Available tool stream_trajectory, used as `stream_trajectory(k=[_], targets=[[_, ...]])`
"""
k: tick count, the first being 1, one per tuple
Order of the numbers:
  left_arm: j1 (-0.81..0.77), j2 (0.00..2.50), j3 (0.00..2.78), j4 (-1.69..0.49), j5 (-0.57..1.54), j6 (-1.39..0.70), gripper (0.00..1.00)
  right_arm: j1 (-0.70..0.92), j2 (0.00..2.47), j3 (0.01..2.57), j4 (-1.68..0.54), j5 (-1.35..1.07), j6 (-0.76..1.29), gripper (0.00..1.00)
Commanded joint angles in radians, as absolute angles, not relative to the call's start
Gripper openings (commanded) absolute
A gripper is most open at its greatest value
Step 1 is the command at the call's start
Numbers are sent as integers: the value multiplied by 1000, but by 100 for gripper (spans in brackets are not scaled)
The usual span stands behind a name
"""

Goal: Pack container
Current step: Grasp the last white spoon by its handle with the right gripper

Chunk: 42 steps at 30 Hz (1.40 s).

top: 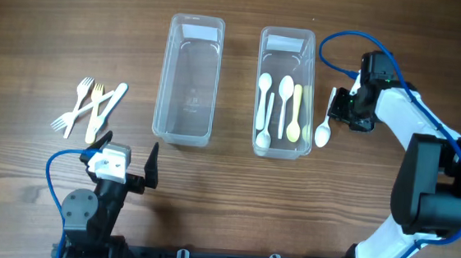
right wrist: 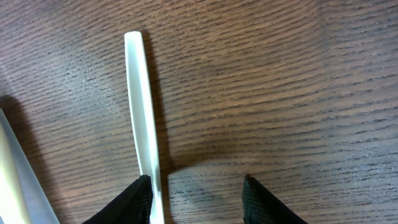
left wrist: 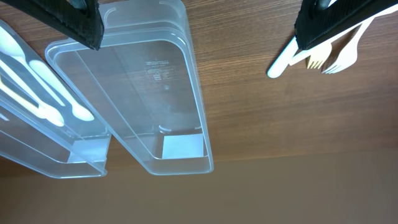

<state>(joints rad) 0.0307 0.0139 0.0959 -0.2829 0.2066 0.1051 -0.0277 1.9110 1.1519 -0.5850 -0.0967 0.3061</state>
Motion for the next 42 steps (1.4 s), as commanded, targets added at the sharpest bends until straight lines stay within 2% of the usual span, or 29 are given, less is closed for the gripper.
stream_trajectory(k=[1, 6, 13, 21, 28, 31, 33, 38, 42], targets=[[24, 7, 88, -277, 212, 124, 100, -12, 1958, 1106, -586, -192, 287, 49], [24, 7, 88, -277, 212, 124, 100, -12, 1958, 1106, -558, -256, 297, 50], [24, 7, 88, -277, 212, 124, 100, 9, 1964, 1104, -597, -93, 339, 49], [24, 7, 88, -277, 212, 124, 100, 9, 2079, 1104, -614, -70, 369, 47], [24, 7, 88, -277, 212, 124, 100, -1, 2100, 1105, -618, -66, 369, 18], [24, 7, 88, -277, 212, 124, 100, -7, 2100, 1105, -641, -19, 365, 15], [24, 7, 88, -277, 212, 124, 100, -7, 2097, 1109, -661, 17, 337, 6], [24, 7, 88, -277, 212, 124, 100, -7, 2021, 1182, -767, 45, 329, 4], [24, 7, 88, -277, 212, 124, 100, -7, 1840, 1243, -828, 45, 313, 4]])
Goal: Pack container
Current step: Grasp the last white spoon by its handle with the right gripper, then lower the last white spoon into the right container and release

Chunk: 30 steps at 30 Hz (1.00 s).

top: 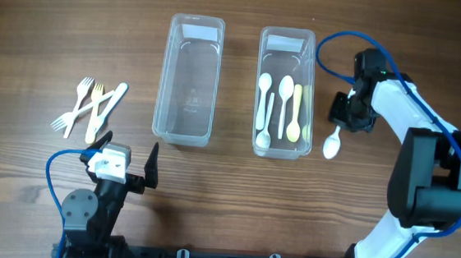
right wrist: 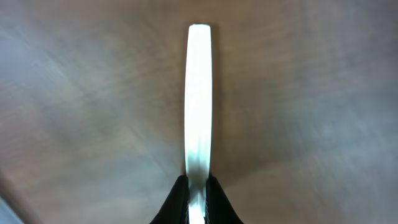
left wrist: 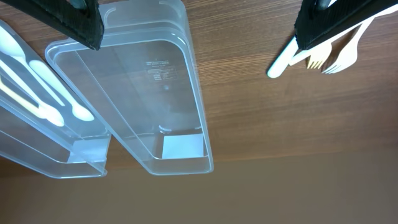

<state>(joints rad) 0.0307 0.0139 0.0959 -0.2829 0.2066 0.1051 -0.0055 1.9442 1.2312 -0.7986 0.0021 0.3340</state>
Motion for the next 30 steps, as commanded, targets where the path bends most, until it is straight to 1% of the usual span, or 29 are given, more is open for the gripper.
stream_trajectory(k=[1, 6, 9, 13, 14, 18, 19, 20, 21, 22, 23, 27, 29, 30], targets=[[24, 7, 88, -277, 212, 124, 100, -7, 1782, 1248, -834, 44, 308, 4], [24, 7, 88, -277, 212, 124, 100, 14, 1520, 1248, -842, -102, 217, 4], [24, 7, 88, -277, 212, 124, 100, 57, 1427, 1247, -836, -220, 161, 4], [24, 7, 88, -277, 212, 124, 100, 139, 1410, 1247, -818, -283, 97, 4], [24, 7, 88, -277, 212, 124, 100, 186, 1425, 1245, -807, -282, 78, 4], [24, 7, 88, -277, 212, 124, 100, 253, 1474, 1243, -769, -282, 83, 5], [24, 7, 88, -277, 212, 124, 100, 259, 1486, 1243, -760, -282, 90, 17], [24, 7, 88, -277, 212, 124, 100, 261, 1504, 1243, -751, -282, 110, 48], [24, 7, 88, -277, 212, 124, 100, 261, 1512, 1243, -751, -283, 112, 61], [24, 7, 88, -277, 212, 124, 100, 260, 1514, 1243, -750, -282, 112, 66], [24, 7, 88, -277, 212, 124, 100, 260, 1514, 1244, -746, -276, 109, 68], [24, 7, 88, -277, 212, 124, 100, 218, 1458, 1298, -785, -139, 108, 71], [24, 7, 88, -277, 212, 124, 100, 170, 1409, 1336, -832, -73, 103, 75], [24, 7, 88, -277, 212, 124, 100, 137, 1375, 1345, -850, -47, 99, 79]])
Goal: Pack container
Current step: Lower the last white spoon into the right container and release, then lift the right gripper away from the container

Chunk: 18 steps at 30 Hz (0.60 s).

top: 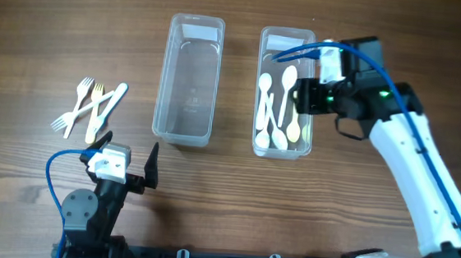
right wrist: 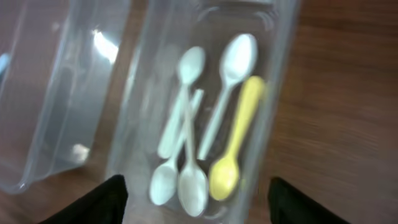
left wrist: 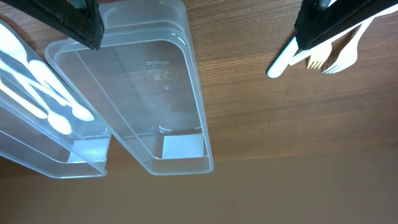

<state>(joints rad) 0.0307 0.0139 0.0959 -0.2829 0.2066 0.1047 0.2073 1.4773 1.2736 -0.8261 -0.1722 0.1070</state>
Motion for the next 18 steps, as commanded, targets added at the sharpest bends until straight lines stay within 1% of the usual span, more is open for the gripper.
stream_trajectory(k=[1, 3, 5, 6, 10, 18], targets=[[24, 7, 88, -277, 212, 124, 100, 105, 1340, 1345, -861, -41, 76, 80], [24, 7, 88, -277, 212, 124, 100, 37, 1271, 1345, -884, -41, 67, 83], [24, 7, 88, -277, 212, 124, 100, -6, 1217, 1345, -893, -41, 53, 90], [24, 7, 88, -277, 212, 124, 100, -16, 1197, 1345, -893, -40, 44, 99], [24, 7, 88, -277, 212, 124, 100, -24, 1150, 1345, -891, -40, 26, 100], [24, 7, 88, -277, 212, 124, 100, -24, 1171, 1342, -892, -41, 26, 100]])
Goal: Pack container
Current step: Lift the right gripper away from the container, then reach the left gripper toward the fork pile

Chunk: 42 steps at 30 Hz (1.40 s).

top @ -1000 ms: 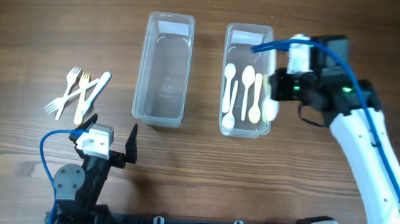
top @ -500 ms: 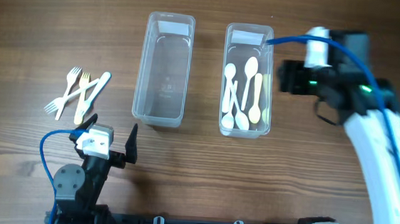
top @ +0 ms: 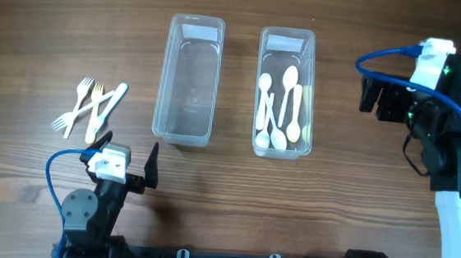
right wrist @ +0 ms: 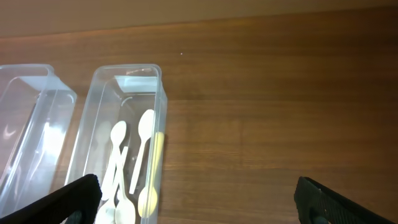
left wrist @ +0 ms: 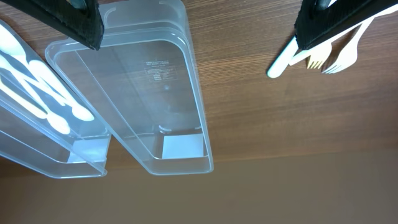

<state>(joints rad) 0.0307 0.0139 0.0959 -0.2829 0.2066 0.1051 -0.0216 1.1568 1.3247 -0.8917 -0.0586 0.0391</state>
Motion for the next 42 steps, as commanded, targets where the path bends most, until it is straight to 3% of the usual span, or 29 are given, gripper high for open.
stream_trajectory(k=[1, 34, 37, 42], targets=[[24, 7, 88, -277, 212, 124, 100, -24, 1177, 1341, -892, -41, 26, 100], [24, 7, 88, -265, 243, 126, 100, -24, 1351, 1340, -891, -41, 26, 100], [24, 7, 93, -215, 325, 87, 100, -24, 1351, 1340, -891, -41, 26, 100], [24, 44, 313, -253, 290, -44, 100, -24, 1351, 1340, -891, -41, 26, 100]])
